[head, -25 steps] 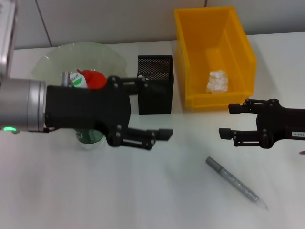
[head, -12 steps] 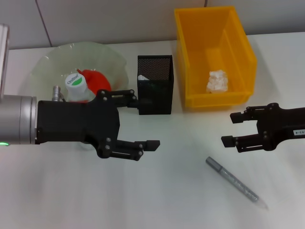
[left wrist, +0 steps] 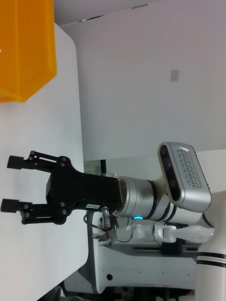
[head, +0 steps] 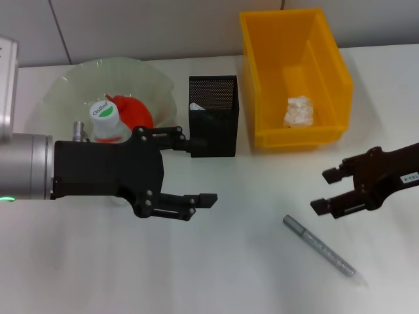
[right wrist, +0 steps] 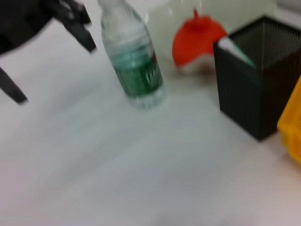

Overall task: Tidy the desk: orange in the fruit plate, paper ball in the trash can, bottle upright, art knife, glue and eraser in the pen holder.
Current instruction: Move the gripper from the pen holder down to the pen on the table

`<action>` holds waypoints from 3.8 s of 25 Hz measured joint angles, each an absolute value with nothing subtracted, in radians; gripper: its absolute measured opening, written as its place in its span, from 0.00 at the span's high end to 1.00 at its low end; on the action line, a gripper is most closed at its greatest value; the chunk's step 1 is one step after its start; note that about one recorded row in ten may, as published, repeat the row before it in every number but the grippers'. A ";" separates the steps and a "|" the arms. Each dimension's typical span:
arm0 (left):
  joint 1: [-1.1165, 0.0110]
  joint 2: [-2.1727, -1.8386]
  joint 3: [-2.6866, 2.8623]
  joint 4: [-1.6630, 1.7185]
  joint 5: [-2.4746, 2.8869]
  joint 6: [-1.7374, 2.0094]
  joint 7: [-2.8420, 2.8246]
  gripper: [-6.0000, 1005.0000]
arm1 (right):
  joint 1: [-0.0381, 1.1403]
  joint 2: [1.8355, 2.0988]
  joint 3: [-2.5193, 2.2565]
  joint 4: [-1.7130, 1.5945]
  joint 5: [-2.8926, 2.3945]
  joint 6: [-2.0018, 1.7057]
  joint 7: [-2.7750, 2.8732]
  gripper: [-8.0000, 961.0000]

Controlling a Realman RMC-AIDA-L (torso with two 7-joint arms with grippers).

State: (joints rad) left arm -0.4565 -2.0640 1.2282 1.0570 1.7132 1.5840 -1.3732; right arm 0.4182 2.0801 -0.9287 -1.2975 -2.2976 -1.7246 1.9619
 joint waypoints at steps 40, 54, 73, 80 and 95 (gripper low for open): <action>-0.485 -2.068 1.233 1.015 1.752 1.552 -1.373 0.19 | 0.566 2.079 -1.152 -1.339 -2.563 -1.847 2.240 0.21; -0.491 -2.069 1.237 1.016 1.752 1.550 -1.373 0.19 | 0.566 2.082 -1.184 -1.334 -2.597 -1.846 2.264 0.24; -0.490 -2.069 1.250 1.014 1.753 1.549 -1.373 0.19 | 0.575 2.082 -1.216 -1.295 -2.592 -1.795 2.270 0.41; -0.489 -2.069 1.252 1.012 1.753 1.549 -1.364 0.19 | 0.580 2.082 -1.232 -1.281 -2.590 -1.772 2.291 0.41; -0.488 -2.069 1.252 1.003 1.753 1.546 -1.359 0.19 | 0.570 2.086 -1.261 -1.276 -2.588 -1.762 2.302 0.42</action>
State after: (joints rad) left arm -0.4880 -2.0693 1.2517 1.0033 1.7534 1.5462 -1.3591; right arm 0.5698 2.0861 -1.2607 -1.2759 -2.5878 -1.7619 2.3022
